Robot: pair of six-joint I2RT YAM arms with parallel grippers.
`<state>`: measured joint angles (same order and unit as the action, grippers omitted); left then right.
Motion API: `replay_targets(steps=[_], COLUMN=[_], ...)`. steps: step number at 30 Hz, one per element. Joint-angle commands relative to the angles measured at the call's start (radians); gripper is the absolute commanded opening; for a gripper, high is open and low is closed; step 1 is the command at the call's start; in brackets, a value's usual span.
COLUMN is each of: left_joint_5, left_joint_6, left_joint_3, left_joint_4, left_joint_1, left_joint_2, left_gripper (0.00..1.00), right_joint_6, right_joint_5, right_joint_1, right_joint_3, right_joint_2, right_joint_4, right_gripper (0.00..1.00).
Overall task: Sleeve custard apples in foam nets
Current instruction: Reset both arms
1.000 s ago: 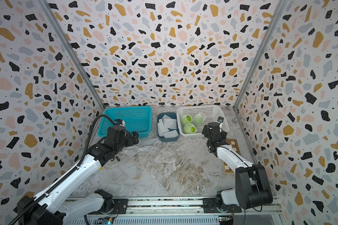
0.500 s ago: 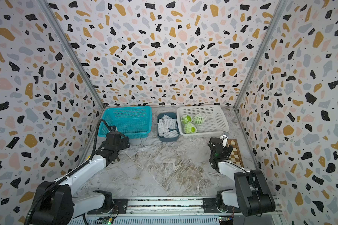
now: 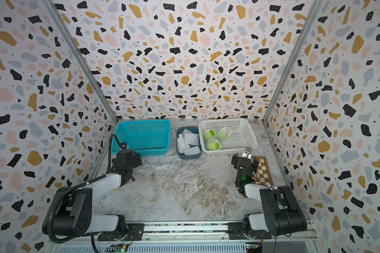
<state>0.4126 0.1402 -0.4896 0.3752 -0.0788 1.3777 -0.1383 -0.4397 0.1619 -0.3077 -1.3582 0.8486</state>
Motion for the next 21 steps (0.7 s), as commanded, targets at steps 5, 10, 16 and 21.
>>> replay_targets(steps=[5, 10, 16, 21], left_joint_5=[-0.146, -0.124, -0.101, -0.103], left_joint_6=[-0.095, -0.083, -0.084, -0.085], left_joint_3=[0.141, 0.156, 0.169, 0.165], left_joint_4=[0.362, 0.400, 0.447, 0.441], left_joint_1=[0.007, 0.007, 0.004, 0.004], left_joint_2=[0.005, 0.023, 0.034, 0.034], left_gripper=[0.99, 0.99, 0.99, 0.99], right_joint_6=[0.062, 0.094, 0.093, 0.093], right_joint_5=[0.181, 0.251, 0.257, 0.253], right_joint_1=[-0.086, -0.078, -0.080, -0.078], right_joint_3=[0.090, 0.051, 0.051, 0.053], right_joint_2=[-0.064, -0.085, -0.081, -0.080], right_joint_4=[0.323, 0.260, 0.256, 0.257], right_gripper=[0.98, 1.00, 0.99, 0.99])
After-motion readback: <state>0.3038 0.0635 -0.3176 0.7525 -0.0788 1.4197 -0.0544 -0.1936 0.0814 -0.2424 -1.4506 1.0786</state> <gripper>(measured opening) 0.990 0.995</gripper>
